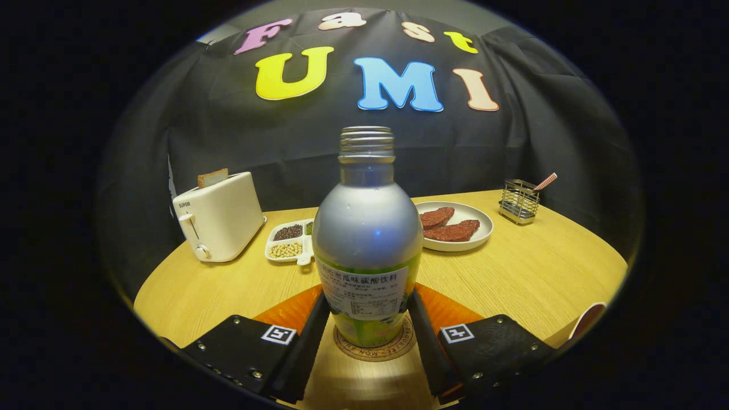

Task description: Take the bottle from table, then pour the juice into the cup, finally place the bottle on the coaster

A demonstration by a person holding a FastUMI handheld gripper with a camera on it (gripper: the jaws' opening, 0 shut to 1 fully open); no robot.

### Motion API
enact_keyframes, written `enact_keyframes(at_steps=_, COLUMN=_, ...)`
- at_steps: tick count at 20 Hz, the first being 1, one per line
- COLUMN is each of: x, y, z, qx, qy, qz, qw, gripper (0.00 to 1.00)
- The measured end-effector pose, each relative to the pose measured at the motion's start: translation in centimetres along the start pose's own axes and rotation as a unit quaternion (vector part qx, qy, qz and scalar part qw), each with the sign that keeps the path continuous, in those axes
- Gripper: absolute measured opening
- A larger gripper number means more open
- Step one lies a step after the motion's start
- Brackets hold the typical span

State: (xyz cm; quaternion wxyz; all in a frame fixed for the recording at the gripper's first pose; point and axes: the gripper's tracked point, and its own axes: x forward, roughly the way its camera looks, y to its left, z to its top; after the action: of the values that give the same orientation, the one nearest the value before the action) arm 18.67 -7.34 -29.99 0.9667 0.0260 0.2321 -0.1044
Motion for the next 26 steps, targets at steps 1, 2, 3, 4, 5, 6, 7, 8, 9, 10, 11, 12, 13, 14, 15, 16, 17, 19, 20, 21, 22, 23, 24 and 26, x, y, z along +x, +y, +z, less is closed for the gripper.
enact_keyframes(at_steps=1, x=0.2, y=-0.1, z=0.0, qx=-0.004, qy=0.001, qz=-0.003, qw=1.000, gripper=0.77)
enact_keyframes(at_steps=2, x=0.3, y=-0.3, z=-0.2, qx=-0.008, qy=0.003, qz=-0.005, qw=1.000, gripper=0.78)
enact_keyframes(at_steps=3, x=0.4, y=-0.4, z=-0.4, qx=-0.010, qy=0.006, qz=-0.006, qw=1.000, gripper=0.78)
enact_keyframes(at_steps=4, x=0.4, y=-0.4, z=-0.3, qx=-0.014, qy=0.002, qz=-0.005, qw=1.000, gripper=0.78)
enact_keyframes(at_steps=5, x=0.5, y=-0.4, z=-0.3, qx=-0.017, qy=0.003, qz=-0.005, qw=1.000, gripper=0.78)
enact_keyframes(at_steps=6, x=0.4, y=-0.4, z=-0.4, qx=-0.021, qy=0.002, qz=-0.004, qw=1.000, gripper=0.79)
enact_keyframes(at_steps=7, x=0.4, y=-0.3, z=-0.4, qx=-0.024, qy=0.002, qz=-0.003, qw=1.000, gripper=0.79)
enact_keyframes(at_steps=8, x=0.4, y=-0.2, z=-0.4, qx=-0.025, qy=0.001, qz=-0.001, qw=1.000, gripper=0.79)
enact_keyframes(at_steps=9, x=0.5, y=-0.2, z=-0.5, qx=-0.024, qy=0.002, qz=0.001, qw=1.000, gripper=0.80)
enact_keyframes(at_steps=10, x=0.4, y=-0.2, z=-0.5, qx=-0.025, qy=0.002, qz=0.001, qw=1.000, gripper=0.80)
enact_keyframes(at_steps=11, x=0.4, y=-0.2, z=-0.5, qx=-0.026, qy=0.002, qz=0.002, qw=1.000, gripper=0.81)
enact_keyframes(at_steps=12, x=0.4, y=-0.2, z=-0.6, qx=-0.028, qy=0.003, qz=0.004, qw=1.000, gripper=0.81)
enact_keyframes(at_steps=13, x=0.3, y=-0.2, z=-0.7, qx=-0.031, qy=0.004, qz=0.004, qw=1.000, gripper=0.81)
enact_keyframes(at_steps=14, x=0.3, y=-0.1, z=-0.7, qx=-0.036, qy=0.003, qz=0.006, qw=0.999, gripper=0.84)
enact_keyframes(at_steps=15, x=0.2, y=0.0, z=-0.7, qx=-0.042, qy=0.001, qz=0.008, qw=0.999, gripper=0.84)
enact_keyframes(at_steps=16, x=0.1, y=0.0, z=-0.7, qx=-0.046, qy=-0.001, qz=0.010, qw=0.999, gripper=0.84)
enact_keyframes(at_steps=17, x=0.4, y=0.2, z=-0.8, qx=-0.049, qy=-0.004, qz=0.012, qw=0.999, gripper=0.84)
enact_keyframes(at_steps=19, x=-0.3, y=0.2, z=-0.3, qx=-0.051, qy=-0.009, qz=0.013, qw=0.999, gripper=0.98)
enact_keyframes(at_steps=20, x=-0.5, y=0.2, z=-0.1, qx=-0.049, qy=-0.012, qz=0.014, qw=0.999, gripper=0.98)
enact_keyframes(at_steps=21, x=-0.7, y=0.2, z=0.2, qx=-0.047, qy=-0.016, qz=0.016, qw=0.999, gripper=0.98)
enact_keyframes(at_steps=22, x=-0.8, y=0.2, z=0.4, qx=-0.045, qy=-0.019, qz=0.018, qw=0.999, gripper=0.98)
enact_keyframes(at_steps=23, x=-1.0, y=0.2, z=0.6, qx=-0.043, qy=-0.021, qz=0.018, qw=0.999, gripper=0.98)
enact_keyframes(at_steps=24, x=-1.3, y=0.0, z=0.8, qx=-0.042, qy=-0.023, qz=0.018, qw=0.999, gripper=0.98)
enact_keyframes(at_steps=26, x=-2.2, y=-0.1, z=1.3, qx=-0.037, qy=-0.026, qz=0.018, qw=0.999, gripper=0.98)
